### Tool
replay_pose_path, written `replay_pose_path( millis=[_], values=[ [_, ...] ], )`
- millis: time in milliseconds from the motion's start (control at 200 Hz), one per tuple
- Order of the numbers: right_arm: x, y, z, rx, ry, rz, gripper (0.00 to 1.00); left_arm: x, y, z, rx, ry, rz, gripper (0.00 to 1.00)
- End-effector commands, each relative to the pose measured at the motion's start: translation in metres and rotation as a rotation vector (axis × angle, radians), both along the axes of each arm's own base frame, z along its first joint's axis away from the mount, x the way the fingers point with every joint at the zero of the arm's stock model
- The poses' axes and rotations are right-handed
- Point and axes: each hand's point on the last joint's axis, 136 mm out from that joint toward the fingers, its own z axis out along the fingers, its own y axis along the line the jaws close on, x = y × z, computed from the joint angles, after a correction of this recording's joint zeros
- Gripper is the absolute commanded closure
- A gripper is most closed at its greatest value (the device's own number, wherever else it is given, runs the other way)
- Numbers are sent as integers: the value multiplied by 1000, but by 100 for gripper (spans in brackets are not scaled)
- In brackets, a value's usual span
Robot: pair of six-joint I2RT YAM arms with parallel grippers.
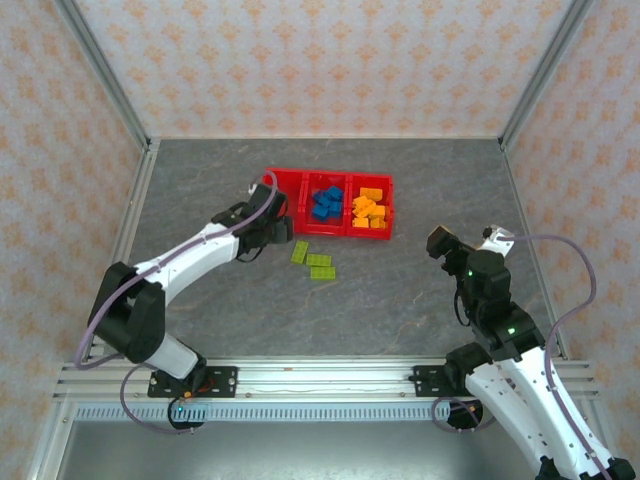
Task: Sort the legos into containers by color
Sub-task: Place the lego in the container.
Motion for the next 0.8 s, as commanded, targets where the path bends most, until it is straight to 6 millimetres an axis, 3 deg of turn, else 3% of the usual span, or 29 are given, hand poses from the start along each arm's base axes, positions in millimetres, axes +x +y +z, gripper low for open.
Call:
replay_pose_path(
  millis=[0,130,245,476,796],
  values=[
    [1,-1,-5,-7,6,-3,0,25,4,7,38,-4,-3,54],
    [1,0,-5,-9,5,0,0,54,6,11,52,-14,13,52],
    [2,0,-6,-10,7,1,0,75,8,1,54,-8,14,51],
    [3,1,-8,-13,11,4,0,98,9,-12,32,9,25,50],
    [4,3,-10,-15,19,13,0,100,11,4,-3,-49,58,15]
  ],
)
